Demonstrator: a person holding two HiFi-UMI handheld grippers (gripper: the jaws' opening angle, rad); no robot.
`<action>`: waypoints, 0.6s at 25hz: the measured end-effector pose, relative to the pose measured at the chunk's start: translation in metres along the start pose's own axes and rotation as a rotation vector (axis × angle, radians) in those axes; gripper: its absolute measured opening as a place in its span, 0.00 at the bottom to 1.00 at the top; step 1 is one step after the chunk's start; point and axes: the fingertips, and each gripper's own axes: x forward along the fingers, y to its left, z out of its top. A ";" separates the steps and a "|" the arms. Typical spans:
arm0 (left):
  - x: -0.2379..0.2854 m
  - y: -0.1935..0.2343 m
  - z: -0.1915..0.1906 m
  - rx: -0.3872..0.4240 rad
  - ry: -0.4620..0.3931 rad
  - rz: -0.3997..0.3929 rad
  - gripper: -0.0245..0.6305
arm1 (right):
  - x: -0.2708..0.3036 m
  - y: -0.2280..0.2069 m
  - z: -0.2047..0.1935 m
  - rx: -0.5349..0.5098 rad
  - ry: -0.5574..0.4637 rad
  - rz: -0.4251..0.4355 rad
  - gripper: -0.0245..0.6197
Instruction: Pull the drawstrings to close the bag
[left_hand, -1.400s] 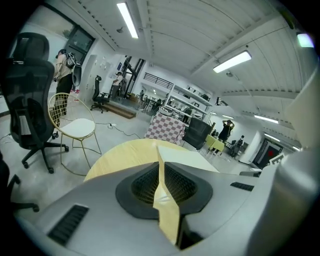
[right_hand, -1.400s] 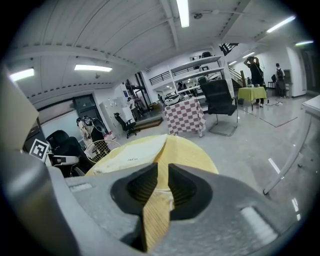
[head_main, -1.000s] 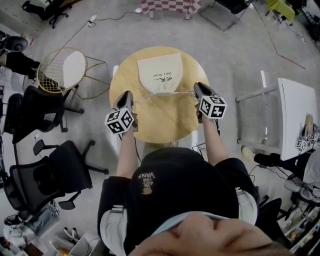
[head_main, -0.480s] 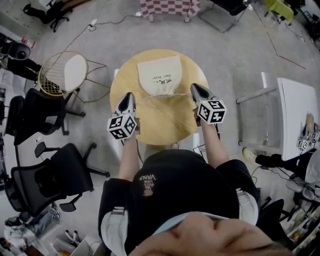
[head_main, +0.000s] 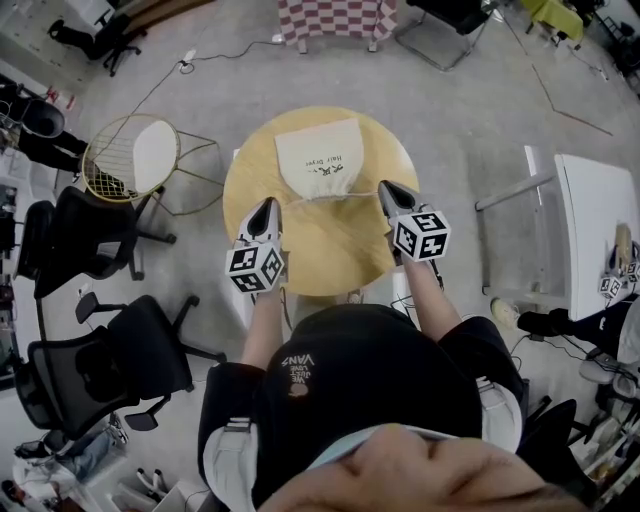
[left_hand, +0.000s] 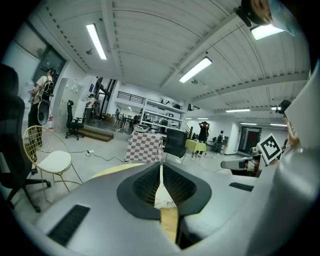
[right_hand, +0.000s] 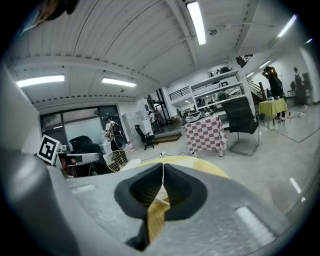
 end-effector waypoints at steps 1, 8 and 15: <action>-0.001 -0.001 -0.001 0.000 0.001 -0.002 0.08 | -0.001 0.001 -0.001 -0.004 0.001 0.000 0.04; -0.004 -0.015 -0.010 0.006 0.022 -0.022 0.08 | -0.005 0.012 -0.014 -0.018 0.035 0.014 0.04; -0.007 -0.024 -0.014 0.018 0.045 -0.037 0.08 | -0.007 0.022 -0.021 -0.041 0.064 0.030 0.04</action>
